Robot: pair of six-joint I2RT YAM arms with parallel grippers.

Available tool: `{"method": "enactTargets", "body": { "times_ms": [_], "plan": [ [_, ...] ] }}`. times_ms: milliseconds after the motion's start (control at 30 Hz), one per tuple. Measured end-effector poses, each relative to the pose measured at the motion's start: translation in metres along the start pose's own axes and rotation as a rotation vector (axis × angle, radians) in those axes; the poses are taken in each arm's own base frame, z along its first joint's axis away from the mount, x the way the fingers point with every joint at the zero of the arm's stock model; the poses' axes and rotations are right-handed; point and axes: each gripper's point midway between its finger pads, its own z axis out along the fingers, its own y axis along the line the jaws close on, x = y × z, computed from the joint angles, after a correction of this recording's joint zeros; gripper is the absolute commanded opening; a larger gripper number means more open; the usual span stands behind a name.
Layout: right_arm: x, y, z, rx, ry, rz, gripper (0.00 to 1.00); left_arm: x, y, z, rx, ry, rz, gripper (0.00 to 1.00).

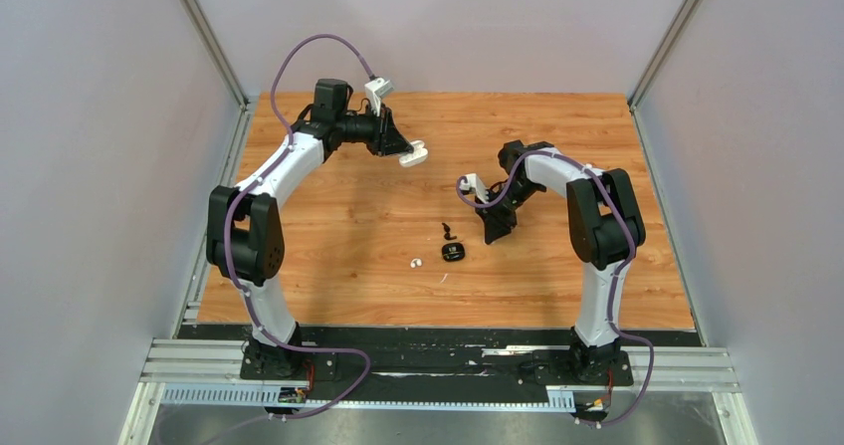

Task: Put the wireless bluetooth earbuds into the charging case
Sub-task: Pick up the earbud from the center of the board.

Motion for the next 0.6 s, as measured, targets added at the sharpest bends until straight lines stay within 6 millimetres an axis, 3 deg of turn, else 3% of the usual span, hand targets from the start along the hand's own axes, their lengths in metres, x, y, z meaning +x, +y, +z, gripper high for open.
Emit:
{"method": "enactTargets", "body": {
  "times_ms": [233, 367, 600],
  "plan": [
    [0.0000, -0.0012, -0.0020, 0.005, 0.000, 0.008, 0.09, 0.0011, 0.0011, 0.0008, 0.000, 0.002, -0.003, 0.00],
    [0.0000, -0.0019, -0.0026, 0.009, 0.003, 0.010, 0.00, 0.0019, 0.0018, 0.0013, 0.000, 0.004, -0.005, 0.00],
    [-0.0048, -0.0084, -0.0081, 0.031, -0.005, 0.007, 0.00, 0.0002, 0.0033, 0.0028, 0.002, 0.003, -0.004, 0.00]
  ]
}}
